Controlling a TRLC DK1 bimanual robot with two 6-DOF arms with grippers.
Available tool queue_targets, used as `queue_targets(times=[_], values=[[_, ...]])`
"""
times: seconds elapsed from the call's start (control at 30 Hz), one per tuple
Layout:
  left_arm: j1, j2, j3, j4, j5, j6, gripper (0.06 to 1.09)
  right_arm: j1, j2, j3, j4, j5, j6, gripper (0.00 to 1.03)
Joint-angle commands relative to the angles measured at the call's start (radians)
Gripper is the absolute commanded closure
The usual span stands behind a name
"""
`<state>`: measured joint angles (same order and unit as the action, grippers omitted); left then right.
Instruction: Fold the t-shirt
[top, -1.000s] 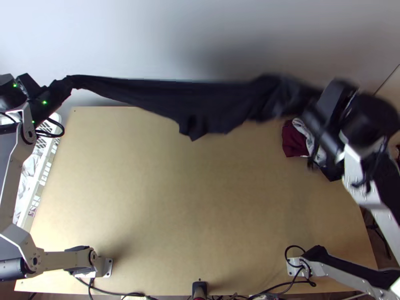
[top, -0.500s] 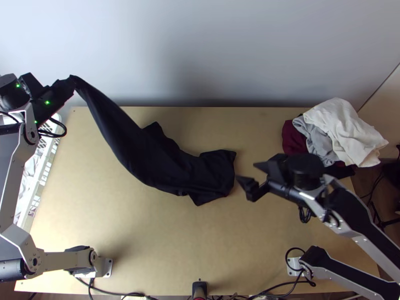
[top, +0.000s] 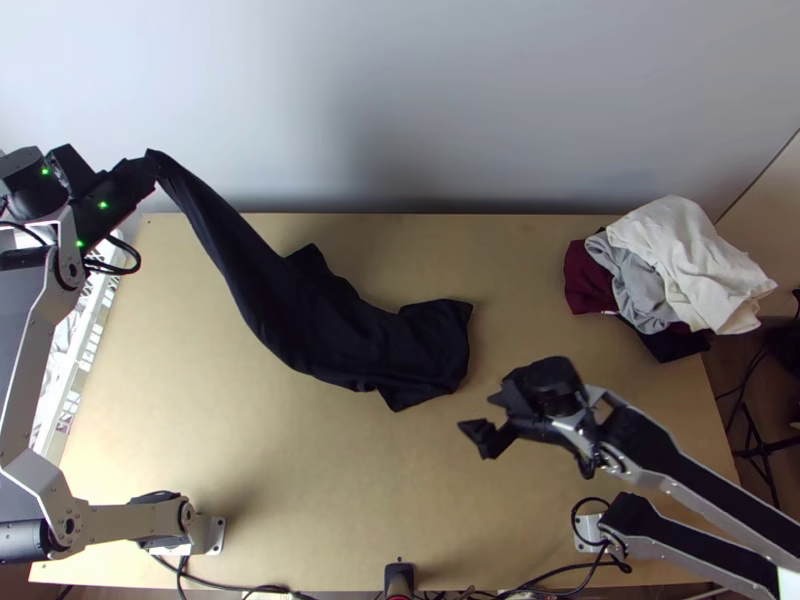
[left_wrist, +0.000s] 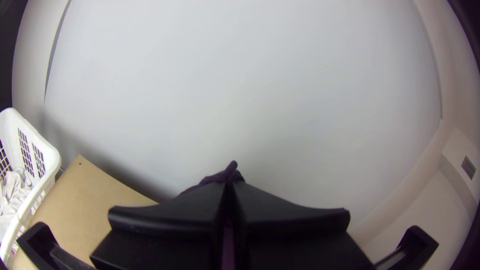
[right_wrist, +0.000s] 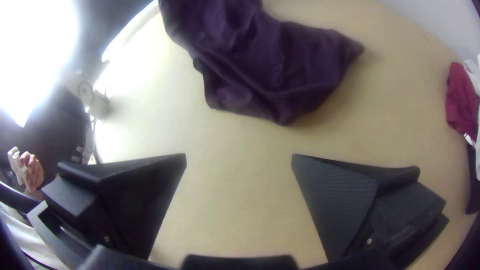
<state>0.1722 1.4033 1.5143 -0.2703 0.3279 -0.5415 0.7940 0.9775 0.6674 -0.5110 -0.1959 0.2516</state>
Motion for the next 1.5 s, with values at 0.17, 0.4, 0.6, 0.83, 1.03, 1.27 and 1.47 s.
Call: queue_targets(times=[0.17,0.4,0.6,0.83,1.03,1.27,1.47], values=[[-0.014,-0.020,-0.016,-0.001,-0.018,-0.005,1.05,0.014,0.260,-0.038,0.157,-0.030,0.037,0.05],[-0.023,-0.069,-0.062,-0.001,-0.018,0.012,1.05,-0.101,0.294,0.020,0.224,-0.030,0.034,0.10],[-0.025,-0.099,-0.095,-0.003,-0.018,0.021,1.05,-0.320,0.342,0.144,0.224,-0.102,0.017,0.10],[-0.023,-0.173,-0.189,-0.006,-0.007,0.023,1.05,-0.486,0.541,0.307,0.226,-0.146,0.008,0.10],[-0.030,-0.294,-0.338,-0.010,0.091,0.071,1.05,-0.495,0.742,0.459,0.252,-0.146,0.018,0.10],[-0.089,-0.466,-0.592,-0.014,0.128,0.290,1.05,-0.469,0.869,0.577,0.266,-0.145,0.057,0.10],[-0.099,-0.501,-0.724,-0.023,0.128,0.388,1.05,-0.441,0.915,0.581,0.267,-0.145,0.083,0.10]])
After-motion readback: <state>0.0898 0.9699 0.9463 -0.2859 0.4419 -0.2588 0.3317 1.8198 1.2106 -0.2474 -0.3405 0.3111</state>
